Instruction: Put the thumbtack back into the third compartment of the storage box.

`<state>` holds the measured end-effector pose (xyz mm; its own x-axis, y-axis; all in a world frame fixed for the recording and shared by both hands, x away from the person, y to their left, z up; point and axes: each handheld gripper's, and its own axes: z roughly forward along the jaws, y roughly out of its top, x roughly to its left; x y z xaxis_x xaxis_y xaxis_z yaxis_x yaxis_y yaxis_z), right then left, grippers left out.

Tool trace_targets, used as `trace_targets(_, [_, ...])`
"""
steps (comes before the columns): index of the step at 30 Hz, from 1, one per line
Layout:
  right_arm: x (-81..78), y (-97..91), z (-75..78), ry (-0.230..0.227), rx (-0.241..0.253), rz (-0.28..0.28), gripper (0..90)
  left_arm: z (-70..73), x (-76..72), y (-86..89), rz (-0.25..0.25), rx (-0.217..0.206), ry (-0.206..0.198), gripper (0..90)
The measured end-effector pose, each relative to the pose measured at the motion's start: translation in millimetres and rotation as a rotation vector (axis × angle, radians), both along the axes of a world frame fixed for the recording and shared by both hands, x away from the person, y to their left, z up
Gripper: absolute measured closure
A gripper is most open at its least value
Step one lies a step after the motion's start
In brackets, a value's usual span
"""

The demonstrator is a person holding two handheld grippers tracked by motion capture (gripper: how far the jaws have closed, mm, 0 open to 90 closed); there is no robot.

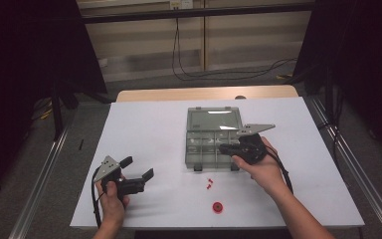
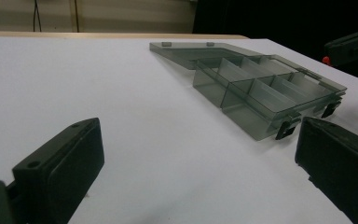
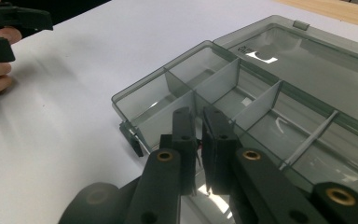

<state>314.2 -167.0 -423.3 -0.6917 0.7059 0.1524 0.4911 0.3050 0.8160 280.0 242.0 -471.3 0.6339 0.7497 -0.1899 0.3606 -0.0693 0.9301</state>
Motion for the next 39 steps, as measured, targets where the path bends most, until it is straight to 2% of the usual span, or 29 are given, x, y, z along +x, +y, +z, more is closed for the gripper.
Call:
trace_targets(20, [25.1,0.5,-1.5,0.005,-0.03,-0.051,84.7,0.4,0.0,1.4,-0.001,-0.011,-0.002,1.1])
trace_targets(21, [28.0,0.3,-1.5,0.008,-0.034,-0.057,84.6,0.4,-0.4,0.9,-0.005,-0.022,0.001,1.2])
trace_targets(30, [39.0,-3.4,-3.7,0.018,-0.039,-0.093,84.6,0.4,-0.2,1.2,0.0,-0.014,-0.002,1.1])
trace_targets(39, [49.9,-2.3,-9.2,0.033,-0.066,-0.108,84.6,0.4,-0.2,0.9,-0.004,-0.015,-0.004,1.1])
